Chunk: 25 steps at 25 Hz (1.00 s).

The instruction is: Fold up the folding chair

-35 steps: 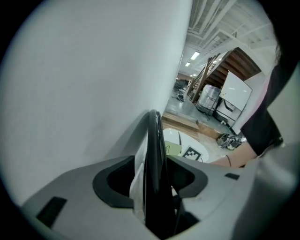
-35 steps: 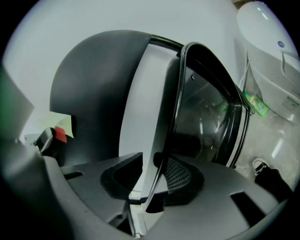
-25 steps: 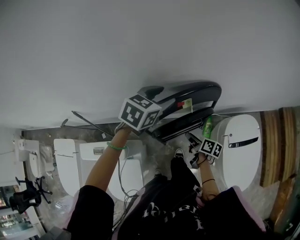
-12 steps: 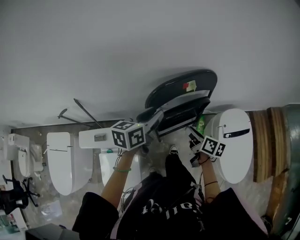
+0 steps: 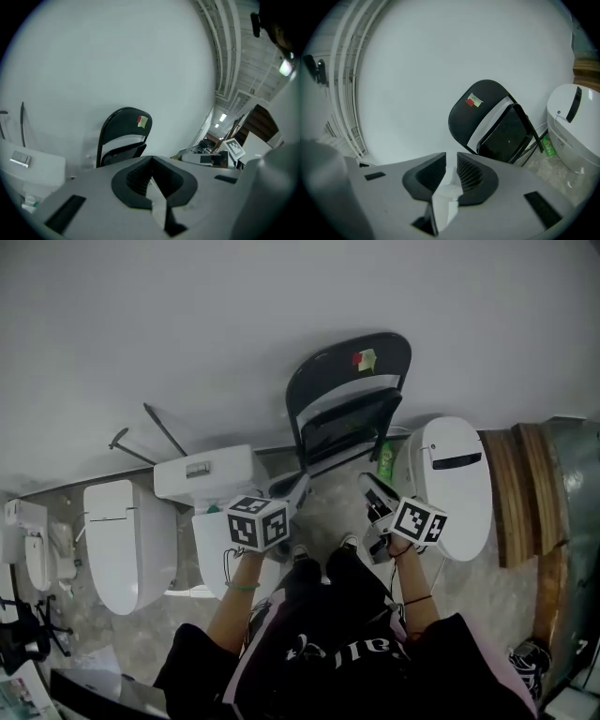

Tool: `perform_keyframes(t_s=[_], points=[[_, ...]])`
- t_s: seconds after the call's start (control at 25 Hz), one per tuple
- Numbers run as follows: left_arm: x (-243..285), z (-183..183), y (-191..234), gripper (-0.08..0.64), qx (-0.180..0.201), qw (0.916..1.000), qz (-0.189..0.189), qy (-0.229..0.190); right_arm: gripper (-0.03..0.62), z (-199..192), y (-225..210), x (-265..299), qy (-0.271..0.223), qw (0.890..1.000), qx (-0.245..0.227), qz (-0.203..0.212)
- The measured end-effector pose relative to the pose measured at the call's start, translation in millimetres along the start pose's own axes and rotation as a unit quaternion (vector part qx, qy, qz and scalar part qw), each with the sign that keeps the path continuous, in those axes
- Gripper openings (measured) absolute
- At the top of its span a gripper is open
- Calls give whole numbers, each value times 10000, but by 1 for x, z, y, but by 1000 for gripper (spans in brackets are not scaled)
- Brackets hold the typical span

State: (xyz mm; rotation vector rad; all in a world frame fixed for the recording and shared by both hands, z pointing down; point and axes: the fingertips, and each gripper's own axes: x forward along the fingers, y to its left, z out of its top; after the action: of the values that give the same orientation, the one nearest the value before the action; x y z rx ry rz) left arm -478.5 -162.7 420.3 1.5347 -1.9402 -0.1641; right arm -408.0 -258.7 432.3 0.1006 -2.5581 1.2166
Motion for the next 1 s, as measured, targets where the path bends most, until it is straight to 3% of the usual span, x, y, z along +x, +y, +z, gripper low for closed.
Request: perform_keyframes(t_s=[0.24,0.4,0.6,0.84,1.0], points=[[-28,-67,-50,3,-79,9997,105,214,69,-47,7,-56,193,9998,13,74],[-39,-91,-92,3,-219,9996,164,12,67,-73,3,-104,376,9989,-237,112],[-68,-142,-146,3,-410,9987,287,-123,66,-115,15,-176,462,9983,-60,360],[-115,-208,-196,3,-570,9970,516,64,66,-163,32,-227,749,9936,-767,364],[-137,-217,-216,3,-435,9976,534,23,66,-175,42,-250,705,9914,-1039,376]])
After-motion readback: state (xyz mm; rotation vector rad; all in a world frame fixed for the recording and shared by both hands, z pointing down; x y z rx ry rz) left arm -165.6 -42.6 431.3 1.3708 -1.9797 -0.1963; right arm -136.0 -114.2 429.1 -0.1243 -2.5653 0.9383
